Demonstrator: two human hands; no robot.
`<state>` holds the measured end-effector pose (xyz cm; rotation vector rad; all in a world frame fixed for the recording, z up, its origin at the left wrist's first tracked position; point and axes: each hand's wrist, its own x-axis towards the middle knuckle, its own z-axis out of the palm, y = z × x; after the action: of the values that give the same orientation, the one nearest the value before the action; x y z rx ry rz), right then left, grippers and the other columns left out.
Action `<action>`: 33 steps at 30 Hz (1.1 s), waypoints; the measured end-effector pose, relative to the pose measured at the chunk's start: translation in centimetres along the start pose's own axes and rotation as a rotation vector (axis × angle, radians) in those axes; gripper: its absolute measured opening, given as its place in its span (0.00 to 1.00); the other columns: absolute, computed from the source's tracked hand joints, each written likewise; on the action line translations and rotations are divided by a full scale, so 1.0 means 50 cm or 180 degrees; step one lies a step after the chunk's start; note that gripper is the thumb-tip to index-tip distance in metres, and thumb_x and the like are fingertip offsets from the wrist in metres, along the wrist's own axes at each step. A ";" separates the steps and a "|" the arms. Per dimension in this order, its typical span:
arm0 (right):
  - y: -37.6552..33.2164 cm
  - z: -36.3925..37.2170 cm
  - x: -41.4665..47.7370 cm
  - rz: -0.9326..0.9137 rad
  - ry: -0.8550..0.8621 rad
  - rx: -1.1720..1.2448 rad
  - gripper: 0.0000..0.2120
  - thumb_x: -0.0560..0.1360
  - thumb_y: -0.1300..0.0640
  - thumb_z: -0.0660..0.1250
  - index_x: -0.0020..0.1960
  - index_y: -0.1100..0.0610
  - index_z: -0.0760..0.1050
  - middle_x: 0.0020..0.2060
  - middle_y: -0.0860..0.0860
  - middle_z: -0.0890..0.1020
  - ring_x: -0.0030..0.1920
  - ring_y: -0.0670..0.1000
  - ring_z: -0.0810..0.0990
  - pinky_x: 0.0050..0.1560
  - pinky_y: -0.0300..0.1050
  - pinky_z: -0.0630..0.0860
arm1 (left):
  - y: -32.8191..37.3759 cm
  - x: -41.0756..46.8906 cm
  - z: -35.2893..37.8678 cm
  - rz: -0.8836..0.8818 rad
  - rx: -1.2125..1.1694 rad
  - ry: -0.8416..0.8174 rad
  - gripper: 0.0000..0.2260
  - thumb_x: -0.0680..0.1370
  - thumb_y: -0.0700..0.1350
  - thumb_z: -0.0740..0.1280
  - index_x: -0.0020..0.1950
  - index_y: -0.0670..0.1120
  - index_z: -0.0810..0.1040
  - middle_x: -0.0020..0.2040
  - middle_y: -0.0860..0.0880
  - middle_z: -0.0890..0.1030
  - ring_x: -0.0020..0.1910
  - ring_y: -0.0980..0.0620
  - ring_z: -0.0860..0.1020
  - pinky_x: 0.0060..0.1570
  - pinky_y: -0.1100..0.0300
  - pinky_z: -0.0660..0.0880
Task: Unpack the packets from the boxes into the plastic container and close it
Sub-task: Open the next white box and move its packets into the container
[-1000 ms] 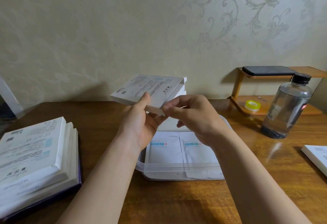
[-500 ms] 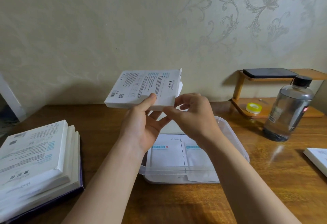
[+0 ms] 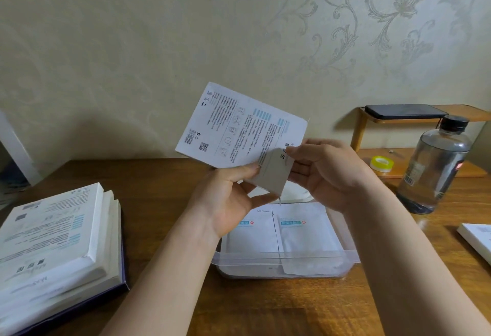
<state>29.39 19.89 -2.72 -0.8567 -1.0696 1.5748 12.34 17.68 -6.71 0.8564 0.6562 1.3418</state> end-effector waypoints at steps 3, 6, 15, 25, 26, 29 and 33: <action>0.000 -0.002 -0.002 0.0191 -0.0024 0.0121 0.11 0.78 0.71 0.61 0.58 0.69 0.77 0.52 0.62 0.85 0.53 0.60 0.85 0.54 0.52 0.82 | -0.001 -0.004 0.002 -0.0078 0.0091 -0.0043 0.22 0.78 0.30 0.64 0.60 0.56 0.82 0.58 0.44 0.85 0.60 0.42 0.81 0.56 0.32 0.79; 0.002 0.003 -0.001 0.0130 -0.0063 0.0121 0.12 0.78 0.72 0.60 0.60 0.70 0.76 0.53 0.61 0.85 0.55 0.60 0.85 0.53 0.52 0.83 | -0.003 -0.007 0.006 -0.0127 0.0057 0.0038 0.23 0.78 0.29 0.64 0.60 0.56 0.81 0.62 0.42 0.84 0.61 0.42 0.81 0.61 0.31 0.76; -0.004 -0.006 0.003 -0.0290 0.0400 -0.0103 0.08 0.78 0.70 0.64 0.55 0.67 0.79 0.50 0.60 0.86 0.49 0.58 0.86 0.49 0.52 0.83 | 0.034 0.004 -0.027 -0.0109 -0.0223 0.0495 0.20 0.71 0.39 0.71 0.62 0.50 0.82 0.62 0.42 0.84 0.62 0.41 0.80 0.60 0.44 0.78; 0.003 0.000 0.002 -0.0440 0.0758 -0.0769 0.12 0.69 0.70 0.76 0.39 0.62 0.73 0.39 0.64 0.84 0.40 0.62 0.86 0.45 0.57 0.84 | 0.061 -0.012 -0.061 0.0406 0.1149 0.0544 0.19 0.67 0.39 0.76 0.57 0.41 0.82 0.54 0.40 0.86 0.53 0.39 0.85 0.55 0.43 0.80; 0.004 0.001 0.002 -0.0441 0.0747 -0.0699 0.13 0.68 0.70 0.76 0.39 0.61 0.72 0.43 0.66 0.84 0.43 0.65 0.86 0.47 0.60 0.84 | 0.059 -0.009 -0.063 0.0433 0.1108 0.0579 0.19 0.67 0.39 0.76 0.58 0.40 0.82 0.54 0.40 0.86 0.53 0.38 0.85 0.54 0.43 0.80; 0.001 0.002 0.003 -0.0464 0.0632 -0.0649 0.08 0.69 0.69 0.75 0.43 0.66 0.76 0.45 0.68 0.84 0.44 0.64 0.85 0.51 0.62 0.82 | 0.057 -0.004 -0.072 0.0431 0.0977 0.0634 0.17 0.67 0.38 0.75 0.56 0.40 0.83 0.53 0.39 0.87 0.51 0.39 0.86 0.47 0.47 0.82; -0.014 -0.012 -0.002 -0.0331 0.0303 -0.0745 0.06 0.78 0.68 0.65 0.45 0.68 0.80 0.38 0.61 0.84 0.38 0.55 0.83 0.46 0.53 0.81 | 0.052 -0.001 -0.078 0.0367 0.0869 0.0640 0.18 0.67 0.38 0.75 0.57 0.40 0.83 0.54 0.38 0.86 0.51 0.38 0.86 0.47 0.47 0.82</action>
<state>30.21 19.98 -2.31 -1.0059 -1.2255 1.3268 7.70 18.24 -6.68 0.9969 0.9758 1.4758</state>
